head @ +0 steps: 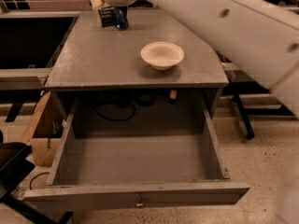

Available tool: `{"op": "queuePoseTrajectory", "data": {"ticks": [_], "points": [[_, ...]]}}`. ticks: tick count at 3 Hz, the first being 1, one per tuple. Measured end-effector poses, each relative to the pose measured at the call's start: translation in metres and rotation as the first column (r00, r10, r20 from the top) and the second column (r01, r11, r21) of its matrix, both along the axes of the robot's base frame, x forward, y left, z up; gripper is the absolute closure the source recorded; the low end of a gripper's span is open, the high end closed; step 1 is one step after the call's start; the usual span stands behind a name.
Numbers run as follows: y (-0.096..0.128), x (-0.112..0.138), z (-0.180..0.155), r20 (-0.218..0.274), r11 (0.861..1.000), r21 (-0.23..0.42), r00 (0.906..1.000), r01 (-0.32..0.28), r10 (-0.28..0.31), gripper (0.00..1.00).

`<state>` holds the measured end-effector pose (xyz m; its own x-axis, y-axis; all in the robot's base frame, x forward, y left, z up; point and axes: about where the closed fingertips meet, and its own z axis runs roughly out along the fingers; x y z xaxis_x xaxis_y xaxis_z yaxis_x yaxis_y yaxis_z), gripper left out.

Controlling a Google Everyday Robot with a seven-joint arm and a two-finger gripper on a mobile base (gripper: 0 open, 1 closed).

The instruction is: Place rxbar blueberry into top drawer

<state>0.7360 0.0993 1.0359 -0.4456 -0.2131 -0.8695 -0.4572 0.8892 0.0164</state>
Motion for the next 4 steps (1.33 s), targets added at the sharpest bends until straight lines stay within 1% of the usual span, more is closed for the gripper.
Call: {"op": "queuePoseTrajectory", "data": {"ticks": [1,2,3,4], "points": [[-0.042,-0.059,0.001,0.067,1.000,-0.005,0.9976,0.020,-0.020,1.00],[-0.042,-0.060,-0.020,0.038,0.999,-0.031,0.9991,0.018,-0.017,1.00],[-0.040,-0.062,-0.017,0.041,1.000,-0.023,0.9991,0.011,-0.010,1.00],[-0.038,-0.067,-0.016,0.041,1.000,-0.011,0.9991,-0.009,0.010,1.00]]}}
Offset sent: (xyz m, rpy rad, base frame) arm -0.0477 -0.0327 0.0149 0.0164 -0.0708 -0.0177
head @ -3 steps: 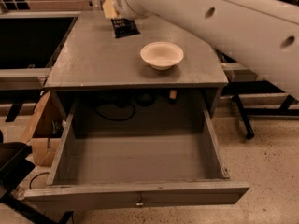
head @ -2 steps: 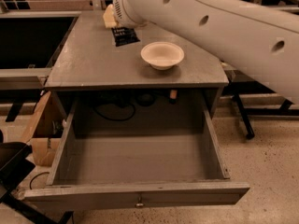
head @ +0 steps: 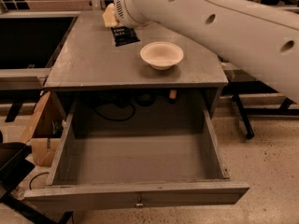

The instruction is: Place rxbar blueberry into top drawer

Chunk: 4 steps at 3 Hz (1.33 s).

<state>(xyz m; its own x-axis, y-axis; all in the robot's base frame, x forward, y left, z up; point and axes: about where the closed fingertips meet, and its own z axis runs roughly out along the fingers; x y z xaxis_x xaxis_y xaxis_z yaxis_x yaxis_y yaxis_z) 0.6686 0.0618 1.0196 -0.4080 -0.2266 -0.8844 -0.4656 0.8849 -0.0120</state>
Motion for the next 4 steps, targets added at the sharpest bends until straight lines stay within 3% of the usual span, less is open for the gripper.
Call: {"op": "queuePoseTrajectory", "data": {"ticks": [1,2,3,4], "points": [[0.005,-0.041,-0.012,-0.036,0.997,-0.026,0.9969,-0.071,0.070,1.00],[0.029,-0.112,-0.084,-0.221,0.981,-0.018,0.9572,-0.195,0.186,1.00],[0.045,-0.148,-0.149,-0.387,0.973,-0.004,0.8971,-0.232,0.212,1.00],[0.043,-0.168,-0.205,-0.471,0.976,-0.016,0.8629,-0.217,0.184,1.00]]}}
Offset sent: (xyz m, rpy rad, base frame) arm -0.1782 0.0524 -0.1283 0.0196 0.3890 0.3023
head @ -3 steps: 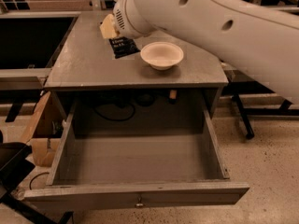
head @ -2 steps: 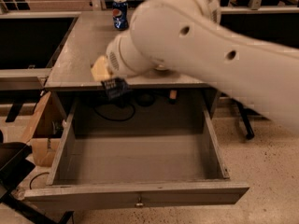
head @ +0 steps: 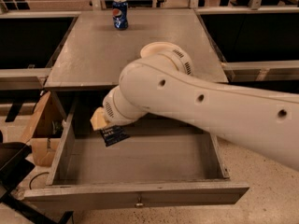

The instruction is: Place rxbar blueberry into top drawer

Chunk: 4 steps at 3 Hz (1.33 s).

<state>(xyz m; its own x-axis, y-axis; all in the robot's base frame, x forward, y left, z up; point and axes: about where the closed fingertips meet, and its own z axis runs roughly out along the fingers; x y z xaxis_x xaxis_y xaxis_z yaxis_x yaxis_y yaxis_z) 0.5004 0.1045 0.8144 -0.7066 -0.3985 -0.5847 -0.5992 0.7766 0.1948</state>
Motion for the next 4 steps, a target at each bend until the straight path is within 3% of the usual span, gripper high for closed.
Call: {"op": "queuePoseTrajectory", "data": {"ticks": [1,2,3,4], "points": [[-0.015,-0.007,-0.059,0.001,0.997,-0.048,0.9985,0.055,-0.055,1.00],[-0.035,0.007,-0.108,0.026,0.991,-0.079,0.9937,0.110,-0.109,1.00],[-0.064,0.042,-0.135,0.028,0.973,-0.058,0.9748,0.223,-0.221,1.00],[-0.066,0.043,-0.135,0.015,0.962,-0.042,0.9630,0.269,-0.269,0.81]]}}
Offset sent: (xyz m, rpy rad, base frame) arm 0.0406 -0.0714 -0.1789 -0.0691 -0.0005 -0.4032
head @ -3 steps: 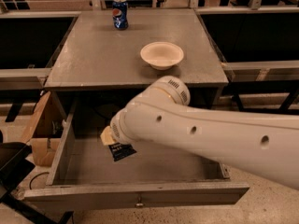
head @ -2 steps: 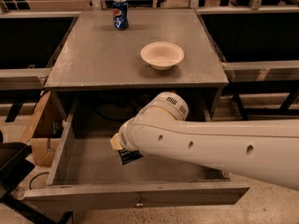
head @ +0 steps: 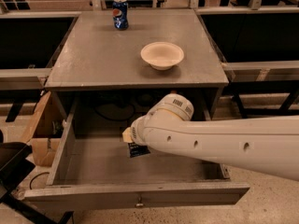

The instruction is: Place rxbar blueberry into top drawer

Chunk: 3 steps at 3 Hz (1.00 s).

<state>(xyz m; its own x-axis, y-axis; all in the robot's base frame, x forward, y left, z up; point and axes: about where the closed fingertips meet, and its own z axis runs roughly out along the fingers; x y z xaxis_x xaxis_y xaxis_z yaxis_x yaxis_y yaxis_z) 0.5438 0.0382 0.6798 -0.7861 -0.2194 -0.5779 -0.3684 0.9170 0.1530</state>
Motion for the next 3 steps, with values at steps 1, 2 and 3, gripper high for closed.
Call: {"op": "queuePoseTrajectory", "data": {"ticks": [1,2,3], "points": [[0.0008,-0.0006,0.0004,0.000,1.000,0.000,1.0000,-0.002,0.002,0.58],[0.0008,-0.0006,0.0004,0.000,1.000,0.000,1.0000,-0.002,0.002,0.35],[0.0008,-0.0006,0.0004,0.000,1.000,0.000,1.0000,-0.002,0.002,0.11]]}}
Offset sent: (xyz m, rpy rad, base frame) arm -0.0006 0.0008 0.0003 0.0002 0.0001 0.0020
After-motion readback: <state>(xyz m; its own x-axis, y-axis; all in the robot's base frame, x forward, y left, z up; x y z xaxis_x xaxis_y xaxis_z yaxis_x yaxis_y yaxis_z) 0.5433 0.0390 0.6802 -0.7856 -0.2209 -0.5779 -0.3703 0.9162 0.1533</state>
